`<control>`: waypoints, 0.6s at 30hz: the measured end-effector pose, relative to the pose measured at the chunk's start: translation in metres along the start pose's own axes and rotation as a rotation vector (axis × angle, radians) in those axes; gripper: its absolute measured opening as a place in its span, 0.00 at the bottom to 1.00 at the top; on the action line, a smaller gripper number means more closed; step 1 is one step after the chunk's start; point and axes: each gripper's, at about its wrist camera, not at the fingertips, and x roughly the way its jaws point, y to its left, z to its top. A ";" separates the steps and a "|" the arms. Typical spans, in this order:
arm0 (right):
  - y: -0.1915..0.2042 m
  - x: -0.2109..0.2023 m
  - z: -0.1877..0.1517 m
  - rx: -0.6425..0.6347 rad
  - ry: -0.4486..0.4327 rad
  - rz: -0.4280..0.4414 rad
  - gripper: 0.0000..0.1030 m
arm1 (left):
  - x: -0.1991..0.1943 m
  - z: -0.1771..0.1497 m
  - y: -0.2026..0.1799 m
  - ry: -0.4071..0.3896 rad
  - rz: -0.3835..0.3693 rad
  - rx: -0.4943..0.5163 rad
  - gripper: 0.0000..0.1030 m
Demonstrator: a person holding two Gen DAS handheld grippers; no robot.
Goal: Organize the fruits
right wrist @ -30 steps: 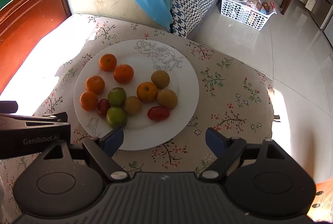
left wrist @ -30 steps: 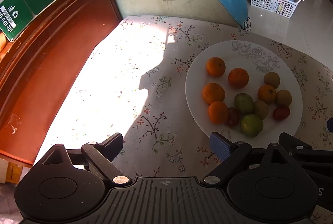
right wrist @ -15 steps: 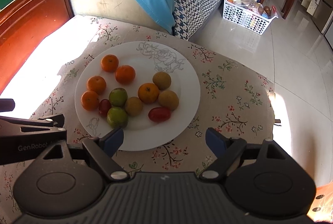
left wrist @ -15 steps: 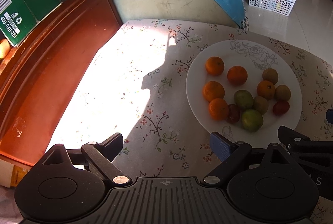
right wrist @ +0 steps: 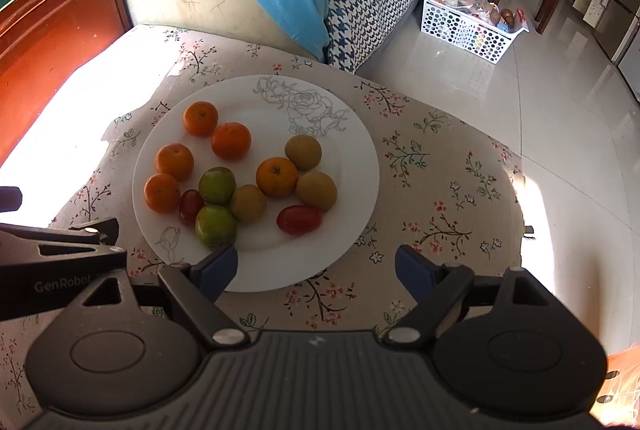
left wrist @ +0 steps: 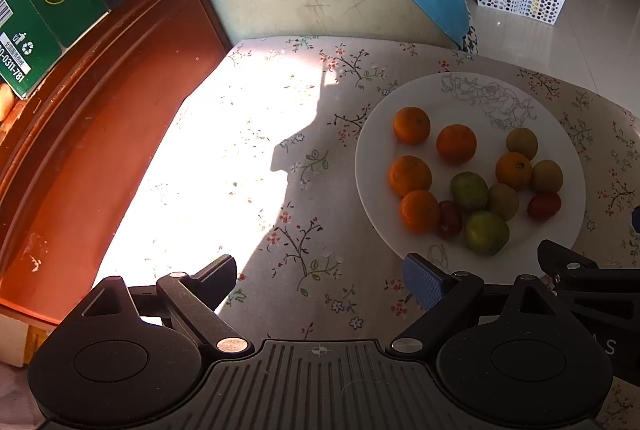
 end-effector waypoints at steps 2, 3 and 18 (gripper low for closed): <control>0.000 0.000 -0.001 -0.004 -0.003 0.001 0.83 | -0.001 0.000 0.001 0.000 0.003 0.001 0.89; 0.001 0.000 -0.001 -0.006 -0.004 0.002 0.83 | -0.001 -0.001 0.000 0.000 0.004 0.002 0.89; 0.007 -0.010 -0.007 -0.033 -0.042 0.053 0.83 | -0.011 -0.008 0.006 -0.018 0.029 0.006 0.89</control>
